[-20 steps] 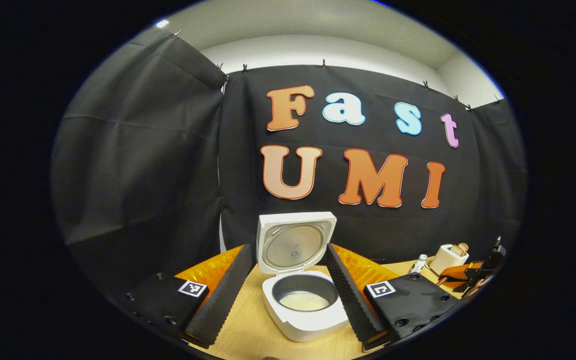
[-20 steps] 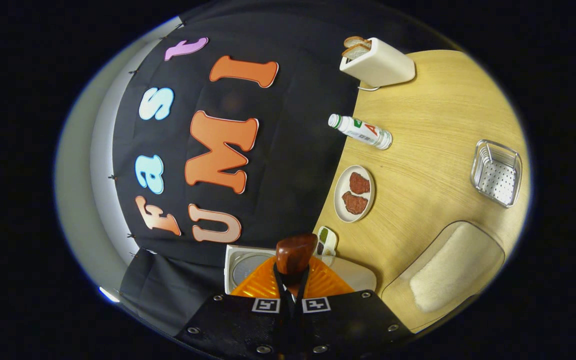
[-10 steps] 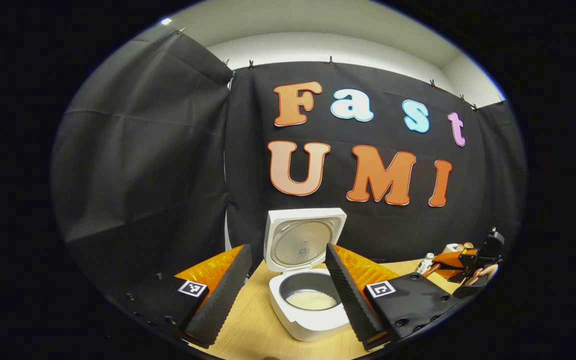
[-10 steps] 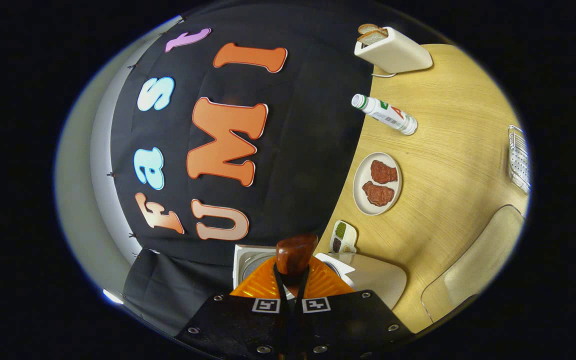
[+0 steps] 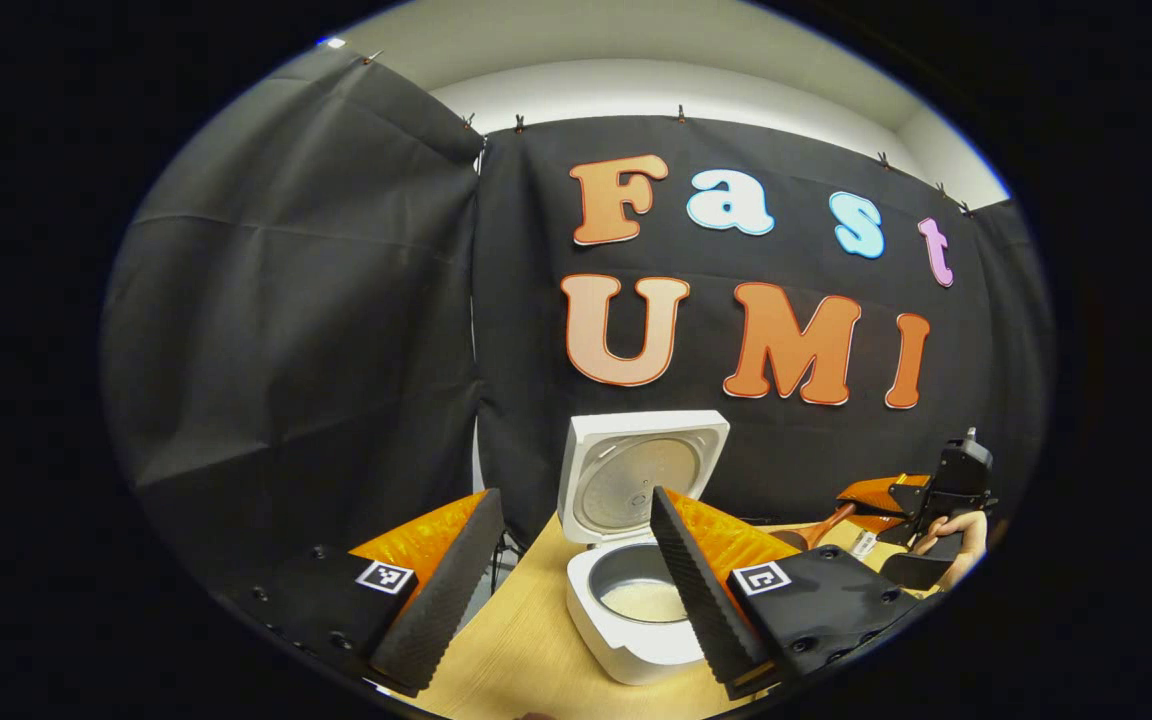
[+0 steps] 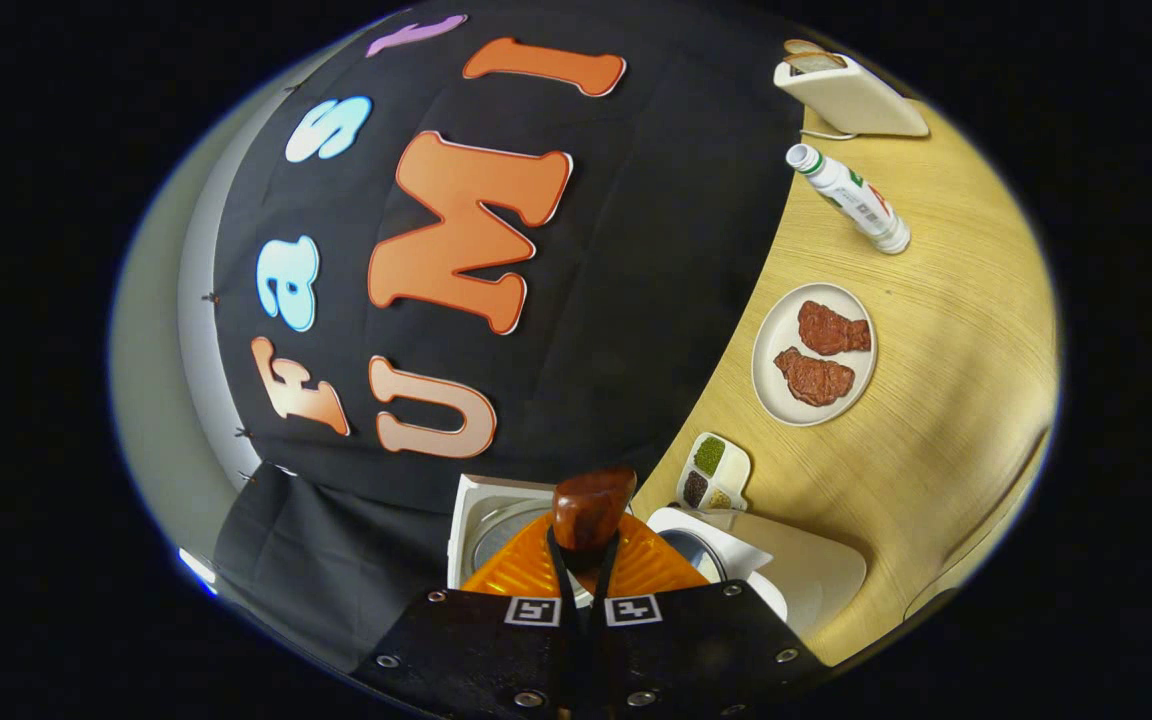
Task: Close the left gripper, press the button to open the rice cooker; take a wooden spoon from the chopstick holder with the right hand, scoop a spoonful of rice and pour it into the rice cooker, then put the wooden spoon back into the chopstick holder.
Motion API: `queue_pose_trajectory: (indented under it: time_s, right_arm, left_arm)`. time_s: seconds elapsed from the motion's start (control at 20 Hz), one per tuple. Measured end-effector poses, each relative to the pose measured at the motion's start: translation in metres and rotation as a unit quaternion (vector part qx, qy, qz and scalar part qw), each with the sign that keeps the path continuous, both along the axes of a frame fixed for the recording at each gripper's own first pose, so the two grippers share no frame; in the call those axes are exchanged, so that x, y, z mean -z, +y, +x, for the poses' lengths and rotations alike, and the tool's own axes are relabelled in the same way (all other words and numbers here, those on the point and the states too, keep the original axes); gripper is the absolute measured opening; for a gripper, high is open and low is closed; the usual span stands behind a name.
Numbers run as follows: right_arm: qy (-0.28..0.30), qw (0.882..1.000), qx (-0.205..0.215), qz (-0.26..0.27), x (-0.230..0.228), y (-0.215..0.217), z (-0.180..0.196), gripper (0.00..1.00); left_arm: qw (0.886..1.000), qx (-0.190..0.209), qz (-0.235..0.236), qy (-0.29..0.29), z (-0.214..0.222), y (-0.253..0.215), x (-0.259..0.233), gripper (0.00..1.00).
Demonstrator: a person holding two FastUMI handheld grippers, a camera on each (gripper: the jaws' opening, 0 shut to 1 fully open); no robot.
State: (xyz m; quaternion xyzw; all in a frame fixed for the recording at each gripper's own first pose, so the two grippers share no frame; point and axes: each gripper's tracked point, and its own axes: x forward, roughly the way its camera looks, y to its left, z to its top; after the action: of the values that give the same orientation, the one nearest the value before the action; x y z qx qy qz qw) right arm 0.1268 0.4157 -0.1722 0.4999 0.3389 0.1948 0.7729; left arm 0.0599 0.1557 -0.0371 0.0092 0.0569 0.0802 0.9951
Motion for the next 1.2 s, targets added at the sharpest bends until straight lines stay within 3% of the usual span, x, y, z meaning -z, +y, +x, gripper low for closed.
queue_pose_trajectory:
  time_s: [0.25, 0.45, 1.2]
  right_arm:
    - [-0.036, 0.998, -0.011, -0.055, 0.005, 0.03, 0.017, 0.02]
    - [-0.095, 0.989, -0.023, -0.107, -0.001, 0.046, 0.026, 0.02]
    - [-0.211, 0.959, -0.065, -0.175, -0.033, 0.071, 0.021, 0.02]
  left_arm:
    - [1.0, -0.019, -0.004, 0.009, 0.001, 0.015, 0.006, 1.0]
    - [0.999, -0.031, -0.004, 0.012, -0.001, 0.03, 0.009, 1.0]
    - [0.999, -0.03, -0.02, 0.008, -0.006, 0.038, 0.014, 1.0]
